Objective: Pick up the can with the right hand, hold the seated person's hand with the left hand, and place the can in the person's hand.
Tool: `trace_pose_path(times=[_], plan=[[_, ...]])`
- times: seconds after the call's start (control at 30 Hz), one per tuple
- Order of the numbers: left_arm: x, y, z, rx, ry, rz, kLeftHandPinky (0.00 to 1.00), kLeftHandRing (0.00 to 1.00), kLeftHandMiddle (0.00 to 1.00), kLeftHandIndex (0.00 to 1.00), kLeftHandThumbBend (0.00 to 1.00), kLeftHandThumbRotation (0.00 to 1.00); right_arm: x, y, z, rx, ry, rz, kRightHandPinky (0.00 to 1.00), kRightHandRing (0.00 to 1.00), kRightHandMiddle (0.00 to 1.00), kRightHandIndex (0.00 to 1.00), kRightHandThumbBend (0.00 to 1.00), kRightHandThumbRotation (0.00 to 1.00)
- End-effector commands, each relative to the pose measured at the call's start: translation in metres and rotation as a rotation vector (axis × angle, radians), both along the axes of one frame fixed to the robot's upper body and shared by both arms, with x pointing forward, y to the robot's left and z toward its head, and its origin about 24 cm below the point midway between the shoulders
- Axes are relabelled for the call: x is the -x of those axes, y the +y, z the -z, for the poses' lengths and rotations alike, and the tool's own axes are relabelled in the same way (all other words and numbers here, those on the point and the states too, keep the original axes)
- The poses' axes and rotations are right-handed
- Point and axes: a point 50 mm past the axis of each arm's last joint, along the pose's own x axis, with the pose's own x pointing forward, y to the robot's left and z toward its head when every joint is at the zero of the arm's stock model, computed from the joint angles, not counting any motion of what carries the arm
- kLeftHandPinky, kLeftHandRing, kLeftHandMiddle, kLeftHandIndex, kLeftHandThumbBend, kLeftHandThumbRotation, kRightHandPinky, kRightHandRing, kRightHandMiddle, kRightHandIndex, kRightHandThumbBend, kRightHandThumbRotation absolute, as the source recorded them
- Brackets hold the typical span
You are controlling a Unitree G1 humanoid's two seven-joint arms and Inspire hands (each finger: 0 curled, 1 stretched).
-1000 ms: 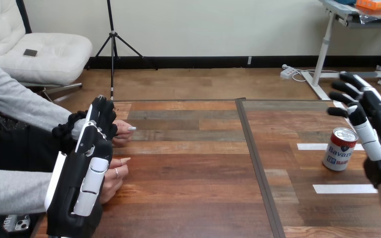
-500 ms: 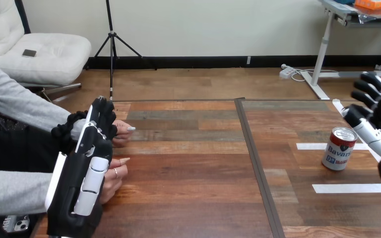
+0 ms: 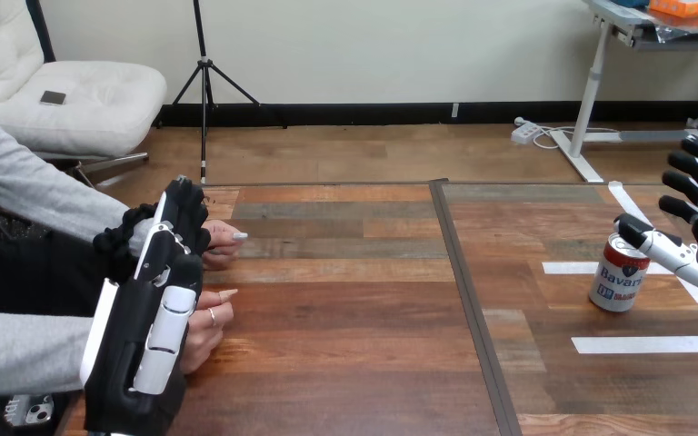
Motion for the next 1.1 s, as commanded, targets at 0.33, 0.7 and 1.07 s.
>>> trace_pose_path(times=[0.33, 0.7, 1.07], plan=[[-0.01, -0.001, -0.015, -0.012, -0.082, 0.012, 0.96, 1.0, 1.0, 0.98, 0.66, 0.86, -0.022, -0.009, -0.026, 0.001, -0.063, 0.04, 0.82, 0.88, 0.88, 0.88, 1.0, 0.11], [-0.01, -0.002, -0.015, -0.008, -0.079, 0.01, 0.97, 1.0, 1.0, 0.98, 0.66, 0.85, -0.025, -0.016, -0.024, 0.018, -0.02, 0.07, 0.83, 0.87, 0.87, 0.88, 1.0, 0.13], [-0.011, -0.001, -0.015, -0.011, -0.089, 0.02, 0.97, 1.0, 1.0, 0.98, 0.64, 0.84, -0.028, -0.021, -0.019, -0.005, 0.032, 0.086, 0.81, 0.86, 0.86, 0.88, 1.0, 0.16]])
